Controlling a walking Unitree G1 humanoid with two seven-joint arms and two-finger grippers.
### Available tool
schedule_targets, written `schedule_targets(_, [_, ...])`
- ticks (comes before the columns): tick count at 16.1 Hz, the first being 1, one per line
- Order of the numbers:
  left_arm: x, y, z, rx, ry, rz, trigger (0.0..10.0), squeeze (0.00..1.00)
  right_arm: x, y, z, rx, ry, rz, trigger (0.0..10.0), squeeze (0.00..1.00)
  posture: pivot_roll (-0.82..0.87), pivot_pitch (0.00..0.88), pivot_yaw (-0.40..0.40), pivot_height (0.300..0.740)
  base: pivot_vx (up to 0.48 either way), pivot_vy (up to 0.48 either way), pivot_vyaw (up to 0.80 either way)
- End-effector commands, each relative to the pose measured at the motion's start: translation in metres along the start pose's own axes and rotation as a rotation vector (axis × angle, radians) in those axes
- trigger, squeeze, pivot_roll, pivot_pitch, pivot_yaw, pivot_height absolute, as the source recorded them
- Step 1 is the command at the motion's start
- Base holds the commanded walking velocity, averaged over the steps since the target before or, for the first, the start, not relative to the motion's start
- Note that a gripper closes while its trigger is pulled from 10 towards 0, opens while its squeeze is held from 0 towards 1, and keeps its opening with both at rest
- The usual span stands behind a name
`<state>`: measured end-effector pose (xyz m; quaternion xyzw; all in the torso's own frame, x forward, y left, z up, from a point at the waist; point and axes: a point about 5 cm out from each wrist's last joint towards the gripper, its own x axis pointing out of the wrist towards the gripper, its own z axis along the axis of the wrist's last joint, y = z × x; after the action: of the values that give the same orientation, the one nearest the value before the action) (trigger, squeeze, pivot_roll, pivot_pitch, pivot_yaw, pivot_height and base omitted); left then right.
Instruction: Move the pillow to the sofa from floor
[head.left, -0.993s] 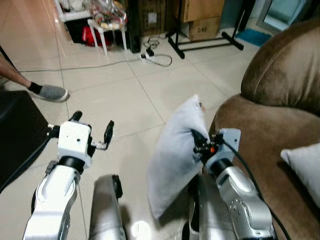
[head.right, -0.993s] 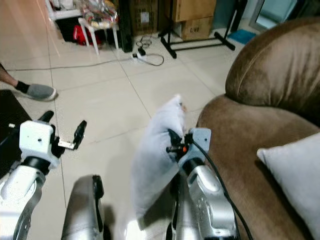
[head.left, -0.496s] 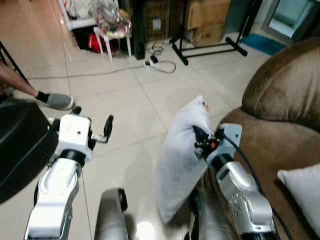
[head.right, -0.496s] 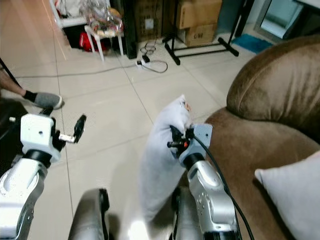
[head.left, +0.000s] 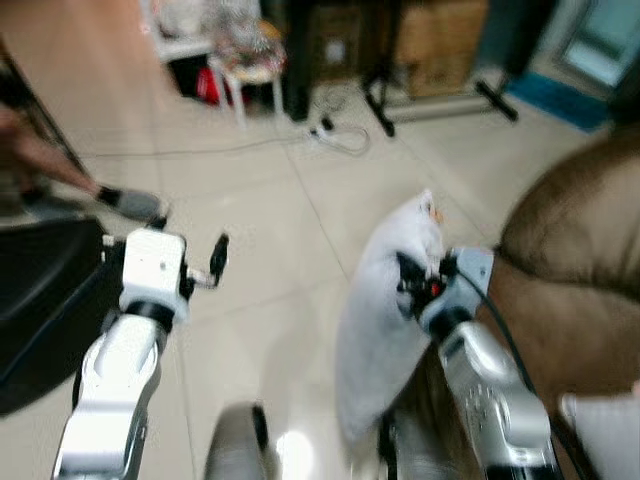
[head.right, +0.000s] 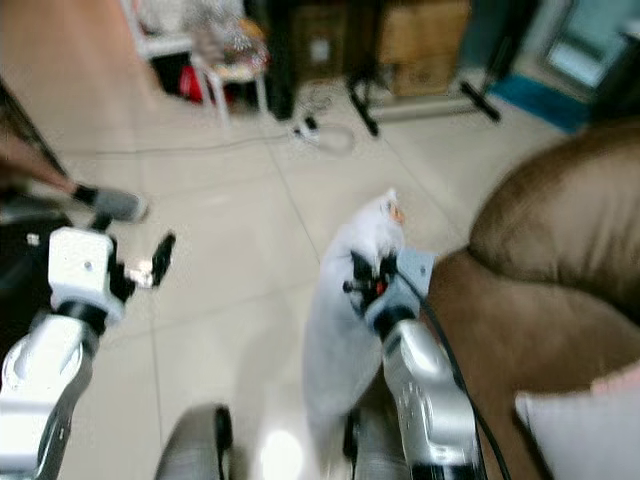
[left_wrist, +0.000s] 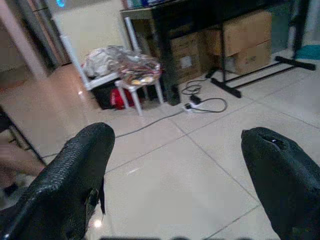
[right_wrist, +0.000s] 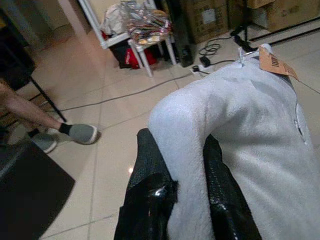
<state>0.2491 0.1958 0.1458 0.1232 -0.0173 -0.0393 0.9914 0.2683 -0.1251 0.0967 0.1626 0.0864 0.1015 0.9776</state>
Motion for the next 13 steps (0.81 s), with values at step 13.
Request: schedule_targets(13, [0.0048,-0.0055,-0.0027,0.035,0.012,-0.032,10.0,0.0,-0.0017,0.0003,0.0152,0.008,-0.093,-0.029,10.0,0.0,-0.01,0.0,0.028,0.74,0.0,0.0,0.0])
